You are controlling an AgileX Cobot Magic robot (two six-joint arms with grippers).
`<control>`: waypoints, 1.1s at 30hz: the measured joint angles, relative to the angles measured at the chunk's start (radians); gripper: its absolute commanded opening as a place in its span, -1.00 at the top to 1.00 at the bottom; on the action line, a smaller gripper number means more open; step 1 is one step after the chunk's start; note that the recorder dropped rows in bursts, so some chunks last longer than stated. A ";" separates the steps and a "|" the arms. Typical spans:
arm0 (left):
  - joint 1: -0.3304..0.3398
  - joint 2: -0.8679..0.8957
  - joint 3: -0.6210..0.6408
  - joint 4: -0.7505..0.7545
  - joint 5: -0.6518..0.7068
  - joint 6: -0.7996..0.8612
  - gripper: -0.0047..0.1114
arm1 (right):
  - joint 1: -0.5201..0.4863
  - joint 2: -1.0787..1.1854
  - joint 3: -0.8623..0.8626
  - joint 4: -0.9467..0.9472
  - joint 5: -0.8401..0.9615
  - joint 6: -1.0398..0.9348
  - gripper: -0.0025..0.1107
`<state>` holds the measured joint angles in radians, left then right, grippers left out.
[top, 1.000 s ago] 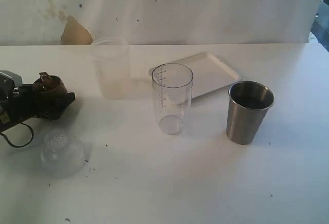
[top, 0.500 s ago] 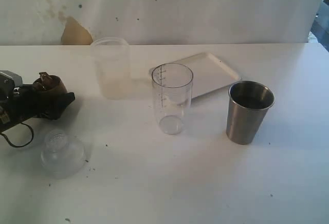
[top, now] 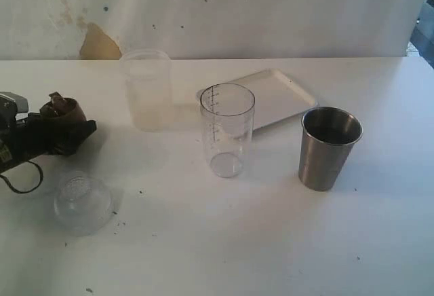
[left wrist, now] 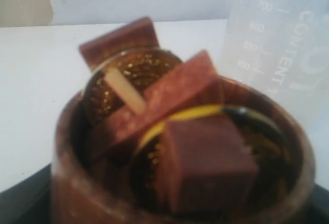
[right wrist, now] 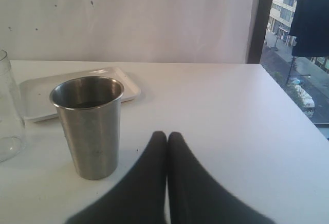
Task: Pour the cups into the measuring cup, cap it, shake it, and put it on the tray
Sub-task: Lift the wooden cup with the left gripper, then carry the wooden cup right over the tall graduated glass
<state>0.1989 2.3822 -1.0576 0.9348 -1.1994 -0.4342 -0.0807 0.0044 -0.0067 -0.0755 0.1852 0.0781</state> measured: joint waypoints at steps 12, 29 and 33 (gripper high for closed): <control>0.000 -0.246 0.084 0.039 0.010 -0.084 0.92 | 0.000 0.000 0.000 0.000 0.000 0.000 0.96; -0.191 -0.634 0.320 -0.043 0.106 -0.107 0.92 | 0.000 0.000 0.000 0.000 0.000 0.000 0.96; -0.281 -0.682 0.322 -0.090 0.207 -0.115 0.92 | 0.000 0.000 0.000 0.000 0.000 0.000 0.96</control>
<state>-0.0821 1.7002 -0.7359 0.8447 -0.9929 -0.5495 -0.0807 0.0044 -0.0067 -0.0755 0.1852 0.0781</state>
